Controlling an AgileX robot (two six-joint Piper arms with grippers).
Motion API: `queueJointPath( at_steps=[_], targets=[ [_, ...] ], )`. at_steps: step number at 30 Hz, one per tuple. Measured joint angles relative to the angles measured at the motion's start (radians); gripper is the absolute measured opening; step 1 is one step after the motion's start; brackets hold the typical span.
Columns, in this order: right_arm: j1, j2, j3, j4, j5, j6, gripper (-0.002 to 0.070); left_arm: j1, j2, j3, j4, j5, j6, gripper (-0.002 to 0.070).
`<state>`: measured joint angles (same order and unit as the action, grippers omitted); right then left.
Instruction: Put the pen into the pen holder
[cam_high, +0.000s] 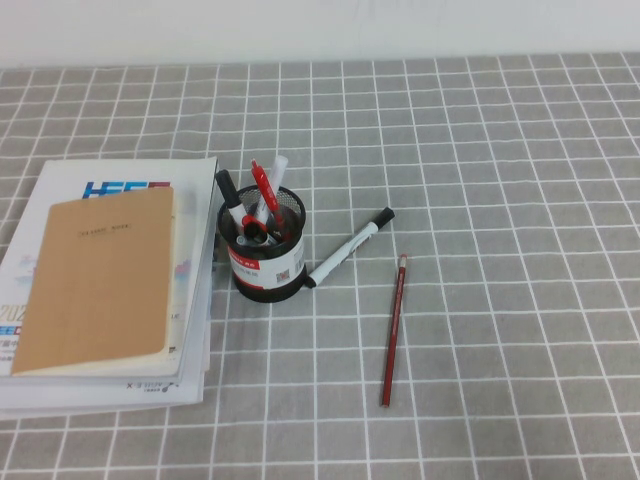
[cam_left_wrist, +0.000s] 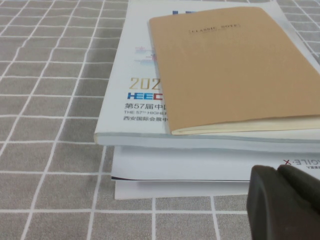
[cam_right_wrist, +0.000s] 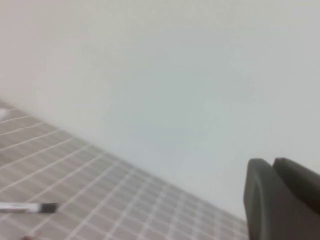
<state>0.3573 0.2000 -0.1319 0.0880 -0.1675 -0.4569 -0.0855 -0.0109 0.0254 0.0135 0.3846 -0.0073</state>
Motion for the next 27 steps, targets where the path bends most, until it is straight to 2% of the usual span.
queueJointPath(
  at_steps=[4,8,15,17,22,27],
  targets=[
    [-0.072,-0.123,0.0,0.019,0.088,0.0,-0.0013,0.0,0.0,0.0,0.0,0.0,0.0,-0.0005],
    [-0.079,-0.176,0.0,0.082,0.168,0.0,-0.0013,0.0,0.0,0.0,0.0,0.0,0.0,-0.0005],
    [-0.079,-0.185,0.037,0.128,0.188,0.029,-0.0013,0.0,0.0,0.0,0.0,0.0,0.0,-0.0005],
    [-0.079,-0.185,0.055,0.071,0.188,0.125,-0.0013,0.0,0.0,0.0,0.0,0.0,0.0,-0.0005],
    [-0.079,-0.194,0.109,-0.186,0.216,0.538,-0.0013,0.0,0.0,0.0,0.0,0.0,0.0,-0.0005],
    [-0.094,-0.207,0.119,-0.246,0.394,0.702,-0.0013,0.0,0.0,0.0,0.0,0.0,0.0,-0.0005]
  ],
)
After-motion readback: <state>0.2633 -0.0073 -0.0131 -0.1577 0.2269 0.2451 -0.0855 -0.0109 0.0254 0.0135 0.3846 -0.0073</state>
